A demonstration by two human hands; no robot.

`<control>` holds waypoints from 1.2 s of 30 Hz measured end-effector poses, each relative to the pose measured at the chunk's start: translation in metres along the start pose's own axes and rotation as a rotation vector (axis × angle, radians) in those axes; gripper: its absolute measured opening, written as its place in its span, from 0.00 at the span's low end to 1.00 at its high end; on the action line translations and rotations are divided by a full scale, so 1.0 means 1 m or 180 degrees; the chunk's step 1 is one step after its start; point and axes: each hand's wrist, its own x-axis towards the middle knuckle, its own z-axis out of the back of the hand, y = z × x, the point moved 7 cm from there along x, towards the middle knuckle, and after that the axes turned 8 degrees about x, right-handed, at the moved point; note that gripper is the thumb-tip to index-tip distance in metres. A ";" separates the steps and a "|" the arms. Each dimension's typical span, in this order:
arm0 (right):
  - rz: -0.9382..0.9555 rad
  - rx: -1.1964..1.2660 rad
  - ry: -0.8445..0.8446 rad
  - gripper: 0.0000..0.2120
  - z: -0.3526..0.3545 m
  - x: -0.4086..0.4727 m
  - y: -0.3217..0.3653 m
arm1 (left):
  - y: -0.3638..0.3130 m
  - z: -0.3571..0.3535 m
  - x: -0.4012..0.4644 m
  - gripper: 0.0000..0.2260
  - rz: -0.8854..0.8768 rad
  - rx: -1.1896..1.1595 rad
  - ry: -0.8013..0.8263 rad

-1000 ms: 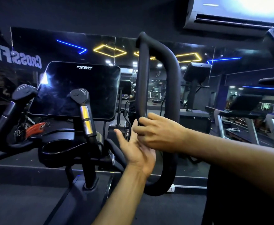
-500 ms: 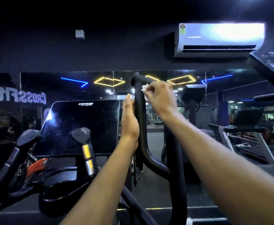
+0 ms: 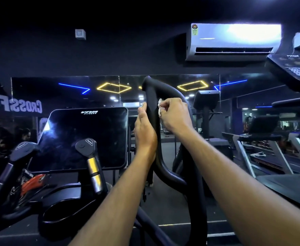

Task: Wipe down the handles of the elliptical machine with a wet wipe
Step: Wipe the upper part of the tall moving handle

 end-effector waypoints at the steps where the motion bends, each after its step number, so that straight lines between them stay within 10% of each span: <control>1: -0.0021 -0.0078 0.0101 0.08 0.000 -0.004 -0.001 | 0.000 0.001 -0.001 0.30 0.0004 -0.0031 -0.0036; 18: -0.0109 -0.1626 0.1709 0.05 -0.007 -0.088 -0.019 | -0.003 0.007 -0.017 0.30 0.0019 -0.0071 0.0064; 29: 0.1680 -0.3278 0.2758 0.06 0.012 -0.140 -0.026 | 0.041 0.012 -0.060 0.35 0.0622 0.0526 0.0301; 36: 0.2624 -0.3258 0.1685 0.07 0.019 -0.047 0.029 | 0.008 0.012 -0.032 0.17 0.0330 0.0509 0.0327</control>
